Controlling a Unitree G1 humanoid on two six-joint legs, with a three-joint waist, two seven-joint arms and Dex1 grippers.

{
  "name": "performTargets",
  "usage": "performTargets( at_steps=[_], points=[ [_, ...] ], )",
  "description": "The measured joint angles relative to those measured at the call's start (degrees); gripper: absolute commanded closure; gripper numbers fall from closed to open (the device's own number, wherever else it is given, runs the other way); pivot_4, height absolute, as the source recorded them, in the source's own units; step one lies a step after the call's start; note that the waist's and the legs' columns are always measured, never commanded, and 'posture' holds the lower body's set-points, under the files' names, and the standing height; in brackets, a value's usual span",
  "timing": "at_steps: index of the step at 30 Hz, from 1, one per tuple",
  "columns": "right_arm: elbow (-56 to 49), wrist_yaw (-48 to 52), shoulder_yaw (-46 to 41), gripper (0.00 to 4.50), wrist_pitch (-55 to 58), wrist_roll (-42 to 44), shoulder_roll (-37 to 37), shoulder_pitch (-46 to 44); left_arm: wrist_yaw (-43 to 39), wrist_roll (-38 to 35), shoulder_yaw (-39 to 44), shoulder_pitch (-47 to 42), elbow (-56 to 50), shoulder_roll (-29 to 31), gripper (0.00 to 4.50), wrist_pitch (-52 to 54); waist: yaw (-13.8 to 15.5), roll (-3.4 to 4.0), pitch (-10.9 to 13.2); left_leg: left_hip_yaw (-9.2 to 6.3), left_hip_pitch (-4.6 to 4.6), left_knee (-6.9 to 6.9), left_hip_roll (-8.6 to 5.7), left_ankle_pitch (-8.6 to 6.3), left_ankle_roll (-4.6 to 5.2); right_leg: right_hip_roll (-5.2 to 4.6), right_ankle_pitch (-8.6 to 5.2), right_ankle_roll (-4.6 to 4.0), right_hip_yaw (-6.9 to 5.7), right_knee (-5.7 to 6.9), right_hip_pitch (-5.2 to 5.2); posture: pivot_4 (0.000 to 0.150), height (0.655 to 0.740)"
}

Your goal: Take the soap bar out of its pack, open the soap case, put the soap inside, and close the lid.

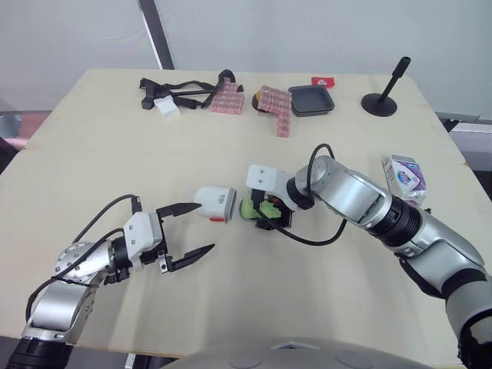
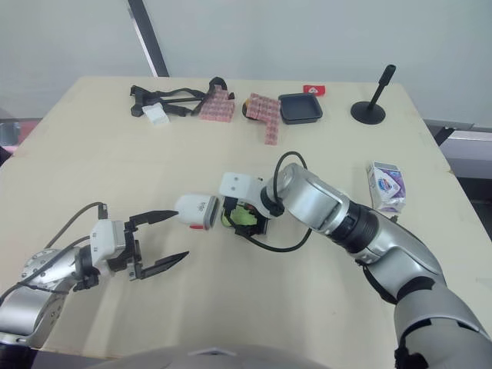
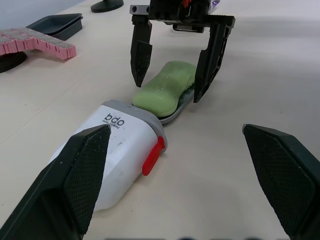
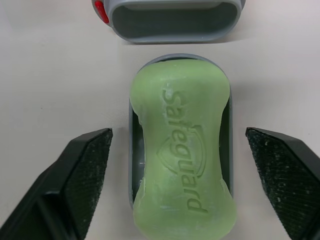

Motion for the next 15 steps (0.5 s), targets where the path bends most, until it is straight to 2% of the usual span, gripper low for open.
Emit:
performTargets(
  at_steps=[5,11,15],
  points=[
    [-1.06,-0.76,-3.31,0.02,-0.92,0.87,0.17,2.16,0.19,0.05,-0.21,-0.22,-0.02,-0.01,0.00,0.05,0.21,0.00,0.00,0.00,0.00,0.00,0.02,0.00,0.00,-0.01,0.00,0.00,0.00,0.00,0.00,0.150,0.7374],
    [-6.09,-2.75,-12.59,0.02,-5.98,3.81,0.25,13.17,1.24,0.50,-0.67,-1.28,0.00,-0.85,0.00,0.23,0.67,-0.03,-0.02,0.00,-0.03,0.01,0.03,0.00,0.00,-0.04,0.00,0.00,-0.03,-0.01,0.00,0.150,0.7374],
    [-9.99,0.00,-26.42,0.02,-21.87,7.64,-3.27,28.55,1.32,1.19,-1.02,-1.75,0.00,-0.99,0.00,0.43,1.07,-0.14,-0.09,0.01,-0.10,-0.02,0.10,-0.01,0.00,-0.09,0.00,0.00,-0.03,-0.08,0.06,0.150,0.7374]
  ],
)
